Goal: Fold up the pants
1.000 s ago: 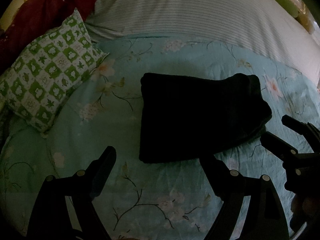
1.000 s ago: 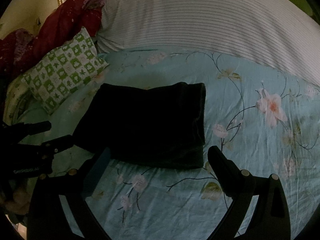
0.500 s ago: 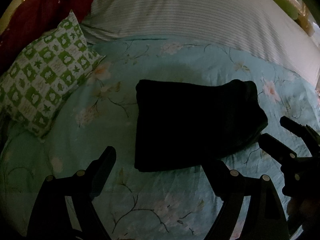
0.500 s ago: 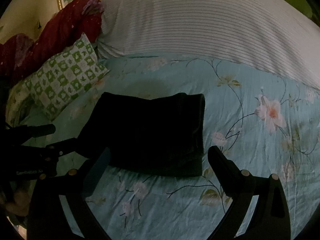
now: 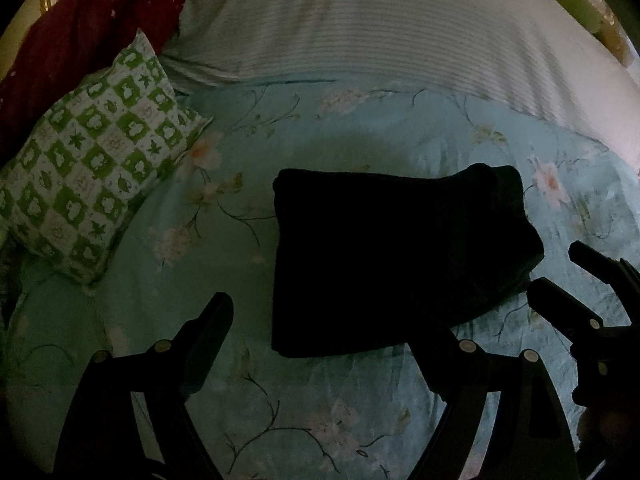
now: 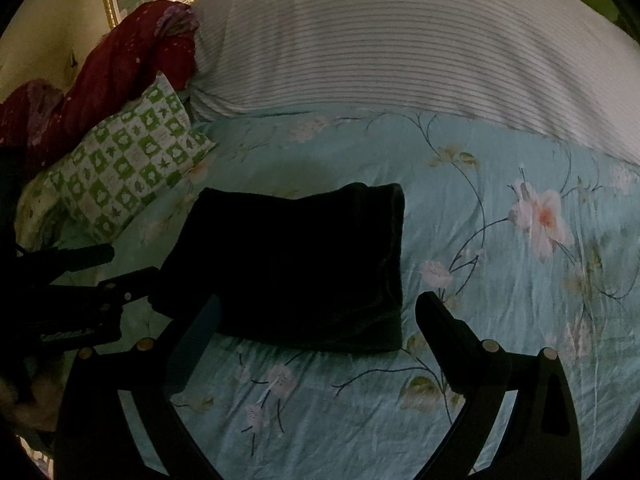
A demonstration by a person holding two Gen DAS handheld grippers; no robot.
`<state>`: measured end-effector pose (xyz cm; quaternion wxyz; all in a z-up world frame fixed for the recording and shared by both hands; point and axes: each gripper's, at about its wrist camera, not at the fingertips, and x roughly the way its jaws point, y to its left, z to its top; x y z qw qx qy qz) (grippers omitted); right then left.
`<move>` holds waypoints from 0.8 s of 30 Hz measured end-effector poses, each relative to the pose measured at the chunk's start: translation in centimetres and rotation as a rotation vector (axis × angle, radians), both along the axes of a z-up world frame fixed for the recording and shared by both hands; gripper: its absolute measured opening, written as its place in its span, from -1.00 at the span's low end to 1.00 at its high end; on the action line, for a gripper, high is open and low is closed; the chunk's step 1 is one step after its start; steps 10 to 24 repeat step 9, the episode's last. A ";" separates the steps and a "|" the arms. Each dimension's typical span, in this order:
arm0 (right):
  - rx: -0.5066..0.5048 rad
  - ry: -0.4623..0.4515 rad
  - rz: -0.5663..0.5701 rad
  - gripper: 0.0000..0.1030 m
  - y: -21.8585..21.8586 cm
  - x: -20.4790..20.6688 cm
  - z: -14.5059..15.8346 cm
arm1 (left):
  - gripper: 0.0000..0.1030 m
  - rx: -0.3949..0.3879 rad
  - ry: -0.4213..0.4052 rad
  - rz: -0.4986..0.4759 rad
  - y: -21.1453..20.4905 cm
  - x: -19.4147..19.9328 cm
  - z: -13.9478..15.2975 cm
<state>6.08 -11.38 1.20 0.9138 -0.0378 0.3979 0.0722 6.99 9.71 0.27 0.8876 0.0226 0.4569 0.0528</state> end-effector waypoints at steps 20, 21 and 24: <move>0.014 0.006 -0.012 0.91 -0.3 0.0 -0.1 | 0.65 0.024 0.017 0.029 0.0 0.2 -0.4; 0.014 0.006 -0.012 0.91 -0.3 0.0 -0.1 | 0.65 0.024 0.017 0.029 0.0 0.2 -0.4; 0.014 0.006 -0.012 0.91 -0.3 0.0 -0.1 | 0.65 0.024 0.017 0.029 0.0 0.2 -0.4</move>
